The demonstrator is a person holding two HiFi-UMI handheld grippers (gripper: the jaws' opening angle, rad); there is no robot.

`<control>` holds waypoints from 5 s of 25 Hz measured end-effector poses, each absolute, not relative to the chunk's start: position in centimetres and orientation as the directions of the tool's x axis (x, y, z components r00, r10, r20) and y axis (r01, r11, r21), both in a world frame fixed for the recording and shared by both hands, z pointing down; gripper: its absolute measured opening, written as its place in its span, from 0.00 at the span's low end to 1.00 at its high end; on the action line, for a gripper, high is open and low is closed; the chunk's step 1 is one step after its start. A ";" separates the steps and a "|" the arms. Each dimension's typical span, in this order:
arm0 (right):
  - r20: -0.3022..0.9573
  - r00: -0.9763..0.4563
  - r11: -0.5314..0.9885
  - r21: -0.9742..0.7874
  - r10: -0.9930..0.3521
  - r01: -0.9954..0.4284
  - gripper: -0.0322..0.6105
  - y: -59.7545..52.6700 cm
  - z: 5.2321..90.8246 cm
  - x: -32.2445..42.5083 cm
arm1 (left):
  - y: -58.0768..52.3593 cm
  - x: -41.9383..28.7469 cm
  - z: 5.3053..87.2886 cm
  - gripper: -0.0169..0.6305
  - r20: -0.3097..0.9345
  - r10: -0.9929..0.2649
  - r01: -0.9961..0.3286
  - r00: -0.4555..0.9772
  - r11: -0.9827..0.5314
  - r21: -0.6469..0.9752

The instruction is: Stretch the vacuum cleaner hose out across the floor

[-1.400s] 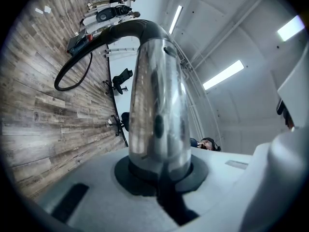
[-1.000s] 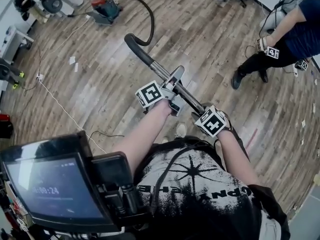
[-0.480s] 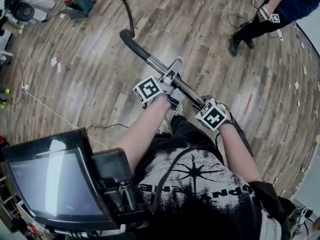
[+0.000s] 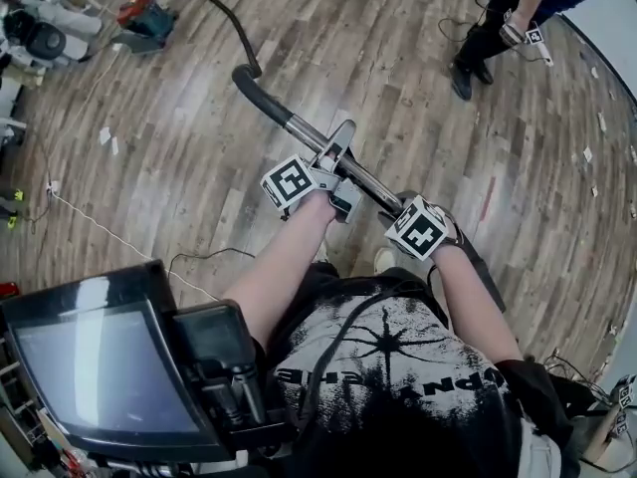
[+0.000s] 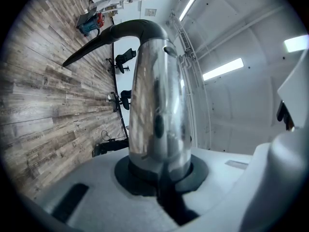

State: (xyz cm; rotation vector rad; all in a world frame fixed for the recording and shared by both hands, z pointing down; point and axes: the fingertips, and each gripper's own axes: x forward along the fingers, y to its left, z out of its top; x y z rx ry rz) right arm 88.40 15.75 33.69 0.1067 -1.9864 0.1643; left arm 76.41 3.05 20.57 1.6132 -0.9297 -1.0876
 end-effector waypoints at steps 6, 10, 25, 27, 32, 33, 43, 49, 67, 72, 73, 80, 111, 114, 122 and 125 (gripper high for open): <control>0.910 -0.414 0.992 -0.068 0.019 -0.105 0.20 15.7 33.4 94.7 | 3.6 81.9 21.0 0.09 -0.192 -0.941 -0.141 0.277 -0.237 0.961; 0.915 -0.403 0.995 -0.059 0.020 -0.085 0.20 15.9 33.6 99.4 | 3.9 86.6 20.3 0.09 -0.235 -0.939 -0.087 0.252 -0.264 0.961; 0.909 -0.385 0.973 0.082 -0.162 -0.217 0.23 19.0 34.2 103.2 | 7.1 90.8 23.2 0.09 -0.157 -0.929 -0.120 0.336 -0.207 0.971; 0.912 -0.367 0.964 0.091 -0.181 -0.249 0.23 20.0 34.3 102.9 | 7.5 90.9 23.0 0.09 -0.174 -0.916 -0.076 0.360 -0.215 0.974; 0.921 -0.310 0.941 0.139 -0.237 -0.309 0.23 20.7 35.2 103.4 | 7.9 91.7 24.9 0.09 -0.157 -0.899 -0.035 0.409 -0.187 0.982; 0.922 -0.298 0.936 0.150 -0.249 -0.319 0.23 20.8 35.5 103.6 | 7.9 92.1 25.3 0.09 -0.155 -0.896 -0.023 0.417 -0.182 0.983; 0.944 -0.236 0.934 0.147 -0.231 -0.325 0.23 22.4 37.0 107.0 | 9.1 95.3 28.0 0.09 -0.142 -0.898 0.050 0.417 -0.133 0.990; 0.942 -0.274 0.948 0.107 -0.192 -0.299 0.22 23.5 38.6 110.2 | 10.2 98.2 29.9 0.09 -0.115 -0.913 0.011 0.391 -0.120 0.993; 0.967 -0.204 0.933 0.070 -0.150 -0.352 0.22 20.1 53.4 121.7 | 16.5 106.2 45.3 0.03 0.128 -0.727 -0.352 0.675 -0.164 0.921; 0.962 -0.213 0.934 0.088 -0.170 -0.347 0.22 20.2 62.5 124.8 | 16.1 109.7 48.8 0.03 0.112 -0.591 -0.417 0.799 -0.410 0.811; 0.962 -0.215 0.935 0.088 -0.170 -0.343 0.22 20.2 64.7 125.6 | 16.1 110.8 49.7 0.03 0.118 -0.550 -0.423 0.827 -0.470 0.775; 0.959 -0.205 0.928 0.114 -0.197 -0.355 0.21 20.5 81.6 130.9 | 16.9 115.2 57.8 0.03 0.166 -0.328 -0.366 0.930 -0.782 0.505; 0.995 -0.097 0.916 -0.017 -0.024 -0.402 0.19 23.2 111.7 140.0 | 19.4 118.6 70.0 0.03 0.272 -0.396 -0.480 0.877 -0.741 0.470; 0.998 -0.068 0.910 -0.024 -0.004 -0.415 0.20 23.3 112.0 140.8 | 19.7 118.9 69.7 0.03 0.284 -0.389 -0.481 0.876 -0.750 0.454; 0.995 -0.033 0.922 -0.096 0.090 -0.375 0.34 25.6 114.4 140.8 | 20.1 119.6 69.2 0.03 0.275 -0.393 -0.479 0.877 -0.753 0.451; 0.997 -0.007 0.927 -0.074 0.076 -0.368 0.35 25.7 114.4 141.5 | 20.2 119.8 68.6 0.03 0.263 -0.394 -0.473 0.881 -0.758 0.448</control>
